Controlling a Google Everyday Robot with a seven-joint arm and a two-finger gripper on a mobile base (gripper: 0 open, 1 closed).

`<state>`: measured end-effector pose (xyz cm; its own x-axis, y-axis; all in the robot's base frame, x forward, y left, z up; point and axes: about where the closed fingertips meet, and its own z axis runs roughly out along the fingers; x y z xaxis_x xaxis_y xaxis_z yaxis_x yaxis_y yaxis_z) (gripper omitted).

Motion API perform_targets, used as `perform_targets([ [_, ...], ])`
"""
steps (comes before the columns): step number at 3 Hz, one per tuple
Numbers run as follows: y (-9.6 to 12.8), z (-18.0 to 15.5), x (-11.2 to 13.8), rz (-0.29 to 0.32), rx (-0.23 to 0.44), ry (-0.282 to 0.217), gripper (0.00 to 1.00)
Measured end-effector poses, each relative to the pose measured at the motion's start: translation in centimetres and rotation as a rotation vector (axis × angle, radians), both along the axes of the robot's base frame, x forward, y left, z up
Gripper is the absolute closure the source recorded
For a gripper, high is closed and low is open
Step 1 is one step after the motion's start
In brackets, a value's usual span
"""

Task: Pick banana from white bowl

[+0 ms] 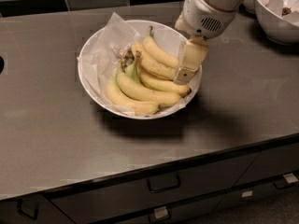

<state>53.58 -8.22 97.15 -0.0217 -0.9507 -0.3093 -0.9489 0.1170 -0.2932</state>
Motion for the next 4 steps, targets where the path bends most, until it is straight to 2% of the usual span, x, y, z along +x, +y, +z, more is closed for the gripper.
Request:
perform_targets([
  [1, 1.0, -0.8, 0.8, -0.034, -0.015, -0.019, 0.14],
  [2, 0.5, -0.7, 1.6, -0.067, -0.052, -0.050, 0.15],
  [3, -1.1, 0.0, 1.7, -0.098, -0.106, -0.074, 0.18],
  [4, -2.6, 0.4, 1.7, -0.121, -0.134, -0.083, 0.34],
])
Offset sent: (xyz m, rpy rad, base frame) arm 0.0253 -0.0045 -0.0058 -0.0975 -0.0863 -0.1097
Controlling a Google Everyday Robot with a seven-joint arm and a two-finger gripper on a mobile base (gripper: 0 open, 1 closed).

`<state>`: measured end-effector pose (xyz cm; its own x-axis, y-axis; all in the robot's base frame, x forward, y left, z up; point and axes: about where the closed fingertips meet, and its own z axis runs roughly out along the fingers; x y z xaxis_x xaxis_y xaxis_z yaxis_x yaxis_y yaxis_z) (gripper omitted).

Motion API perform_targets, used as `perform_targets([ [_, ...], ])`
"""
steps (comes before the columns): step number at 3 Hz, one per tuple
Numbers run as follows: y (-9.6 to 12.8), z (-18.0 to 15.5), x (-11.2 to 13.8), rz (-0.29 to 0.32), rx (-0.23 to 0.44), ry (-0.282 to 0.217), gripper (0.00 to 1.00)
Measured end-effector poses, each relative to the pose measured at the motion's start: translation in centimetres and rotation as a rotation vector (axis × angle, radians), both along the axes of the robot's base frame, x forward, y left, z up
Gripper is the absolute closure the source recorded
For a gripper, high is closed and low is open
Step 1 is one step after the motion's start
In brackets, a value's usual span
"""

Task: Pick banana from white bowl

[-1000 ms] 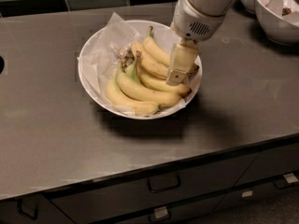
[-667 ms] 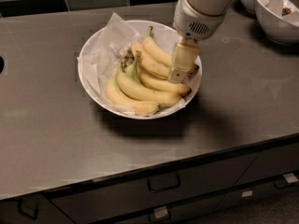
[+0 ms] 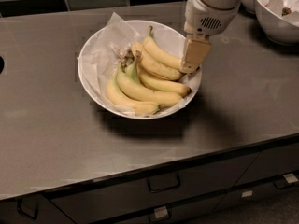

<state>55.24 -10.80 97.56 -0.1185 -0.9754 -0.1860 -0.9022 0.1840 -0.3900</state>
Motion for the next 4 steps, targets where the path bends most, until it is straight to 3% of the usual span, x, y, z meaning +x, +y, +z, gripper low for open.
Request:
perform_targets([
  [1, -0.4, -0.2, 0.0, -0.002, -0.011, 0.009, 0.42],
  [4, 1.0, -3.5, 0.3, 0.035, -0.015, 0.089, 0.42],
])
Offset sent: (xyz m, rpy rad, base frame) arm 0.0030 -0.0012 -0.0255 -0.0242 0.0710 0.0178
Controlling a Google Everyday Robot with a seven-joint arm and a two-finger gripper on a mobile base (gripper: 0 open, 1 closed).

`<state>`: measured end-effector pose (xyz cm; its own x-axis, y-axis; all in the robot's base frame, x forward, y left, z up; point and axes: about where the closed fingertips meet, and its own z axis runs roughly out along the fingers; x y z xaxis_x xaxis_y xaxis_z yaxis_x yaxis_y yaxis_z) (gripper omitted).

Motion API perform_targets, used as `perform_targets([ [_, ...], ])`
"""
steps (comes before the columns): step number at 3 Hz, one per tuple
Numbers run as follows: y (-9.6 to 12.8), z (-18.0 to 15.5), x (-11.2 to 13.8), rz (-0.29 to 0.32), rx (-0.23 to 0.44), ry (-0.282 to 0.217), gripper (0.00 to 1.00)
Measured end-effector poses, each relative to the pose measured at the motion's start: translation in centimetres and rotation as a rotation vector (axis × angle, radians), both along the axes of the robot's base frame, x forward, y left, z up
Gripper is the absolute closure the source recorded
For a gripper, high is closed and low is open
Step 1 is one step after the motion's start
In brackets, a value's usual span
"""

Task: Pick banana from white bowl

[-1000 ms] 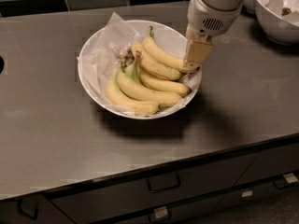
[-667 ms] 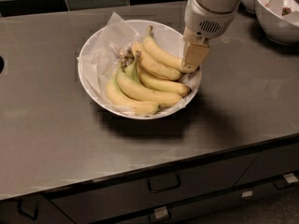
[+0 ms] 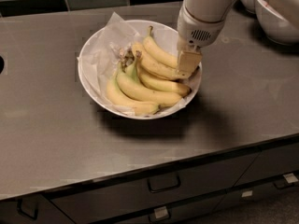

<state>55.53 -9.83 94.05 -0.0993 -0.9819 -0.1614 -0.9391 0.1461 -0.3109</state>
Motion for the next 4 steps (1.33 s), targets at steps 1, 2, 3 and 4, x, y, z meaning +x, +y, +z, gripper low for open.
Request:
perform_targets([
  [1, 0.0, -0.3, 0.3, 0.000, -0.020, -0.003, 0.43],
  [2, -0.6, 0.0, 0.4, -0.008, -0.048, -0.013, 0.43],
  [3, -1.0, -0.1, 0.5, -0.008, -0.077, -0.011, 0.43],
  [4, -1.2, -0.3, 0.6, -0.002, -0.104, -0.004, 0.44],
])
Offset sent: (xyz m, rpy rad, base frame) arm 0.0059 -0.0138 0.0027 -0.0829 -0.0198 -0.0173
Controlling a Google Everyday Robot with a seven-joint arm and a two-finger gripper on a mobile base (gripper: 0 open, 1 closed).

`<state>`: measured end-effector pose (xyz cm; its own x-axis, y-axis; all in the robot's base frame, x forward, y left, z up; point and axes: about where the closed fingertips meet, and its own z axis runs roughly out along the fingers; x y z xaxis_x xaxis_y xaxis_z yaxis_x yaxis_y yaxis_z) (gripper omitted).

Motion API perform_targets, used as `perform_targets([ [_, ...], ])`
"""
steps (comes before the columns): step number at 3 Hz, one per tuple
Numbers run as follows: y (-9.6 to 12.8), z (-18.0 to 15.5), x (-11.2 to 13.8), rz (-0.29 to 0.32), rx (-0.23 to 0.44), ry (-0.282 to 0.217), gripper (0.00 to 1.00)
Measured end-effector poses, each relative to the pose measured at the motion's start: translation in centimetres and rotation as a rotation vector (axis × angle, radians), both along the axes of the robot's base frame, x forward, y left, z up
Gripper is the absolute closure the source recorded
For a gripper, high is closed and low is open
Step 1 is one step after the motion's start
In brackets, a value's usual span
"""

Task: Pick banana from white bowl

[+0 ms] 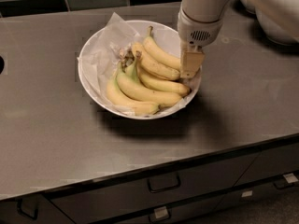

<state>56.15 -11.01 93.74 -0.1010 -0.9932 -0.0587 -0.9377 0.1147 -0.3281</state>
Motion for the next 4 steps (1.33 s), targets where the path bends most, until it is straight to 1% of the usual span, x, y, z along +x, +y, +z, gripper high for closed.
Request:
perform_targets([
  [2, -0.1, -1.0, 0.6, 0.016, -0.046, 0.015, 0.43],
  [3, -0.3, -1.6, 0.8, 0.015, -0.065, 0.018, 0.45],
  [4, -0.3, -1.6, 0.8, 0.015, -0.065, 0.018, 0.64],
])
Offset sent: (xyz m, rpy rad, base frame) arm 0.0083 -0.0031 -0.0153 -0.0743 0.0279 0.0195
